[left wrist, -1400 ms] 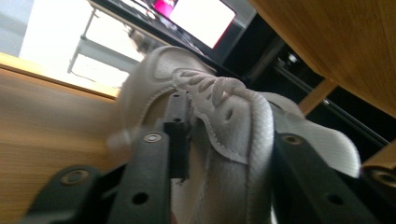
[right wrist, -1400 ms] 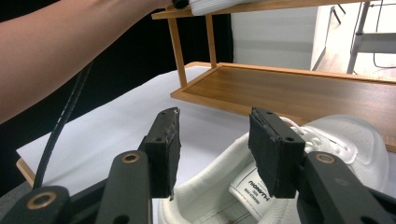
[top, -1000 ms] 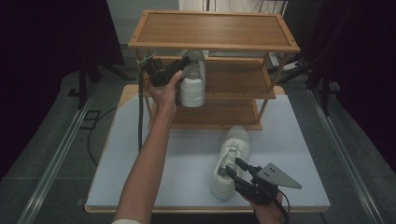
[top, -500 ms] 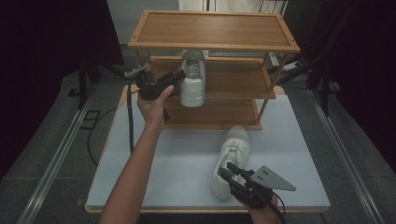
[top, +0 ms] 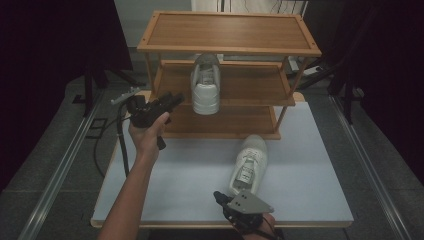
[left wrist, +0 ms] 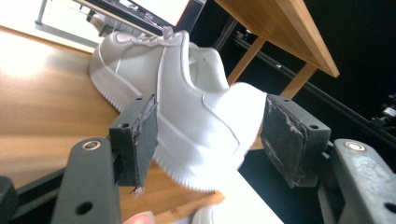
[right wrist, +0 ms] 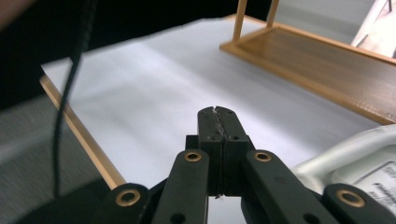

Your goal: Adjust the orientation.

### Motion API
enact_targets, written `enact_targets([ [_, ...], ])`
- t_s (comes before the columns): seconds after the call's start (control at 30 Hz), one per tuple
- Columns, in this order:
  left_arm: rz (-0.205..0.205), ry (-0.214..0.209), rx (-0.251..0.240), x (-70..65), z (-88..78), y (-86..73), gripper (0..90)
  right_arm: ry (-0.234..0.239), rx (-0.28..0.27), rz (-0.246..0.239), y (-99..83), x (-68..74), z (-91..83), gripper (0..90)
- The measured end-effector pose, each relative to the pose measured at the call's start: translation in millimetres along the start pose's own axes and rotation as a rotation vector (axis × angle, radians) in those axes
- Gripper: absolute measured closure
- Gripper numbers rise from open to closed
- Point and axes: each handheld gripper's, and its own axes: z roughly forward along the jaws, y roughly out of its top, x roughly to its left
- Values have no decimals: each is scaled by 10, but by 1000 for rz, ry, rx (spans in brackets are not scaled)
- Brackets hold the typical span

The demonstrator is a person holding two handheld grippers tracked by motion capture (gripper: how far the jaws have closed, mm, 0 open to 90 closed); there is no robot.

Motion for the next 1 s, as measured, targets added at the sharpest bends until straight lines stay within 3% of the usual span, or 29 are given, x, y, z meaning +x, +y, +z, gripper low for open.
enact_targets([
  [0.03,-2,-6,6,26,-78,-46,358,-37,32,-42,-37,61,85,890],
  [0.17,4,-17,19,61,-216,-145,357,-84,68,-87,-90,96,183,882],
  [0.43,16,-9,58,104,-412,-350,361,-158,94,-122,-147,88,240,882],
  [0.5,26,6,94,148,-492,-456,363,-222,98,-154,-181,74,241,882],
  [0.53,26,6,94,148,-492,-456,363,-222,98,-154,-181,74,241,882],
  [0.57,35,32,120,199,-544,-525,362,-268,108,-181,-223,54,238,887],
  [0.67,12,46,135,288,-634,-638,362,-231,110,-138,-280,4,214,890],
  [0.8,-30,55,149,396,-726,-807,362,-236,106,-131,-304,-1,174,890],
  [1.0,-61,78,173,550,-853,-989,355,-227,93,-68,-379,-81,-7,890],
])
